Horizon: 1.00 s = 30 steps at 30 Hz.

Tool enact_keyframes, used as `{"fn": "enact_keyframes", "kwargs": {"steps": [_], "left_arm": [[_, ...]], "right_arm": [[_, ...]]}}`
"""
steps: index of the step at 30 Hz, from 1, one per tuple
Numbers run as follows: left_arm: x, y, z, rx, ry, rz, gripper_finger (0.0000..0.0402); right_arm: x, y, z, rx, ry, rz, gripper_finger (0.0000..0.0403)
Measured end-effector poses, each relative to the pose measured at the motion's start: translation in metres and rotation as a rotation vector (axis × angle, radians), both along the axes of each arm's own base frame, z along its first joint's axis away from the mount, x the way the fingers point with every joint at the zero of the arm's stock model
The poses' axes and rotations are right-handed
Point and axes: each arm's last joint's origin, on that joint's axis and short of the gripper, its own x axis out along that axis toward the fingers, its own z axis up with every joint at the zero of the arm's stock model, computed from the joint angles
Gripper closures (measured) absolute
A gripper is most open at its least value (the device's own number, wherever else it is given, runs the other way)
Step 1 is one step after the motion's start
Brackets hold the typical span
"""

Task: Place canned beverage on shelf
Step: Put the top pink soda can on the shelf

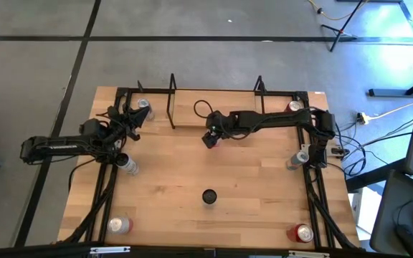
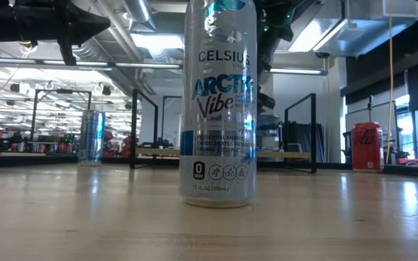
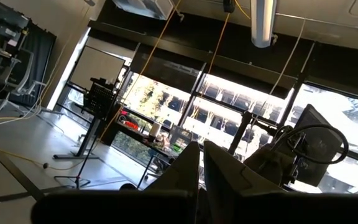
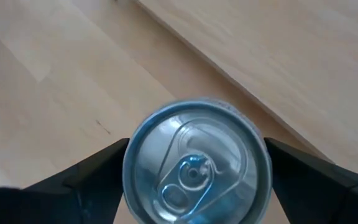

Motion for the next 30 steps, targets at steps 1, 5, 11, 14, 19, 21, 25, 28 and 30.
{"fn": "enact_keyframes", "kwargs": {"steps": [1, 5, 11, 14, 19, 21, 25, 28, 30], "left_arm": [[0.000, 0.000, 0.000, 0.000, 0.000, 0.000, 0.0385], [0.000, 0.000, 0.000, 0.000, 0.000, -0.001, 0.0385], [0.000, 0.000, 0.000, 0.001, 0.000, -0.002, 0.0385], [0.000, 0.000, 0.000, 0.001, 0.002, -0.002, 0.0385], [0.001, 0.000, -0.002, -0.003, 0.024, -0.002, 0.0385], [0.001, 0.000, -0.003, -0.005, 0.038, -0.002, 0.0385], [0.002, -0.001, -0.003, 0.006, 0.037, -0.027, 0.0385], [0.002, -0.001, -0.004, 0.013, 0.058, -0.046, 0.0385], [0.003, -0.001, -0.006, 0.010, 0.073, -0.047, 0.0385]], "right_arm": [[0.000, 0.000, 0.000, 0.001, 0.001, 0.010, 0.0070], [0.000, 0.001, 0.002, -0.007, 0.004, 0.084, 0.0136], [-0.003, 0.004, 0.016, -0.025, 0.010, 0.320, 0.0142], [-0.005, 0.009, 0.026, -0.020, -0.021, 0.534, 0.0142], [-0.007, 0.023, 0.025, -0.028, -0.005, 0.758, 0.0142], [-0.008, 0.029, 0.025, -0.049, 0.004, 0.831, 0.0142], [-0.006, 0.046, 0.022, -0.137, 0.017, 0.988, 0.0141], [-0.001, 0.057, 0.021, -0.184, -0.017, 1.083, 0.0135], [-0.002, 0.062, 0.018, -0.178, -0.005, 1.120, 0.0134]]}}
